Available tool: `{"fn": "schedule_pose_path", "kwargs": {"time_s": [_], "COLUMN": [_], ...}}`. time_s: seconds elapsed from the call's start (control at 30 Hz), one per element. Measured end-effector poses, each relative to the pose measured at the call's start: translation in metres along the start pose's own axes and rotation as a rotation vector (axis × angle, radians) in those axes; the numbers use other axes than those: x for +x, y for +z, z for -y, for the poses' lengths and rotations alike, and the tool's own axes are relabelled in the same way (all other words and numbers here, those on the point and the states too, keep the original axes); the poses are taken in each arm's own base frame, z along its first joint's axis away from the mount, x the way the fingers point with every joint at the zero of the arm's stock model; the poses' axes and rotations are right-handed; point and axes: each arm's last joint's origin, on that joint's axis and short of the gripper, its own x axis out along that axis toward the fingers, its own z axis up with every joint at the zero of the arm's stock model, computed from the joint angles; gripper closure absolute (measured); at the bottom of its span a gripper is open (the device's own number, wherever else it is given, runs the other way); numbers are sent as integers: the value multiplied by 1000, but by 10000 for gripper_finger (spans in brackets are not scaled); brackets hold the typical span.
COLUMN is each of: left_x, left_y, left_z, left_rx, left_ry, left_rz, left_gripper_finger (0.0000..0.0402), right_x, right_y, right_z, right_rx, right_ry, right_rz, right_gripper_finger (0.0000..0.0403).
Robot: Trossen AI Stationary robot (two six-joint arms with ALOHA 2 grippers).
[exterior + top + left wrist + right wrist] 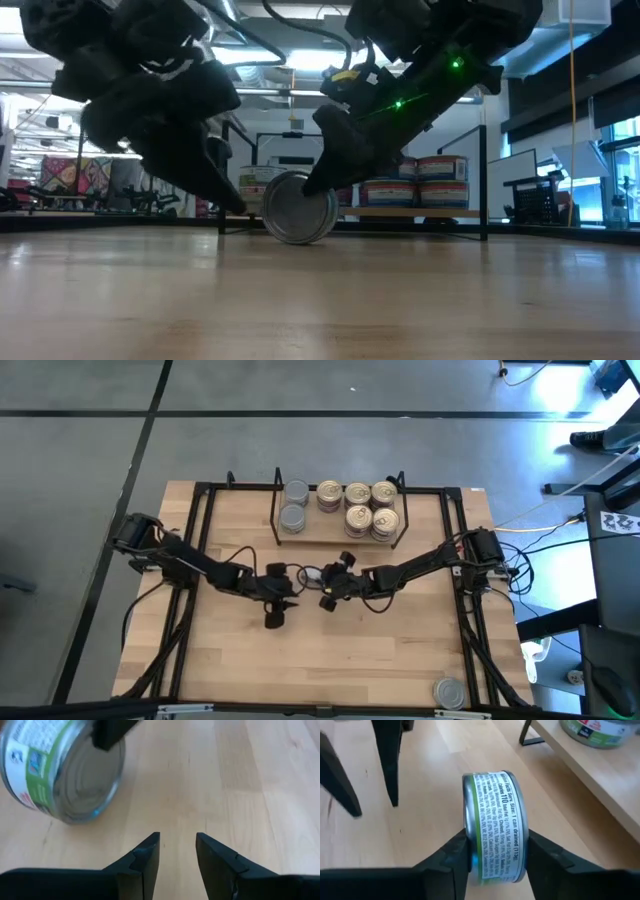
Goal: Stack canned seafood by type on shelf
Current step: Put the green white tuna can on the shelf
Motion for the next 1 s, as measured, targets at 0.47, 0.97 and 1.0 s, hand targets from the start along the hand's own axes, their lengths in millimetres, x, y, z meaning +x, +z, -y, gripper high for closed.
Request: {"fn": "schedule_pose_path", "kwargs": {"time_s": [0.47,0.97,1.0], "left_x": [-9,-12,-12], "left_y": [-22,-29,-29], "left_z": [27,32,32], "left_rx": [42,35,35], "left_ry": [5,68,69], "left_rz": [-86,-45,-44], "left_gripper_finger": [277,277,277], "right_x": [-29,-16,-13], "right_y": [41,75,75], "right_z": [6,45,50], "right_rx": [-316,-622,-618], "right_ry": [-129,-409,-414], "right_rz": [43,-48,-60], "right_gripper_finger": [250,250,250]}}
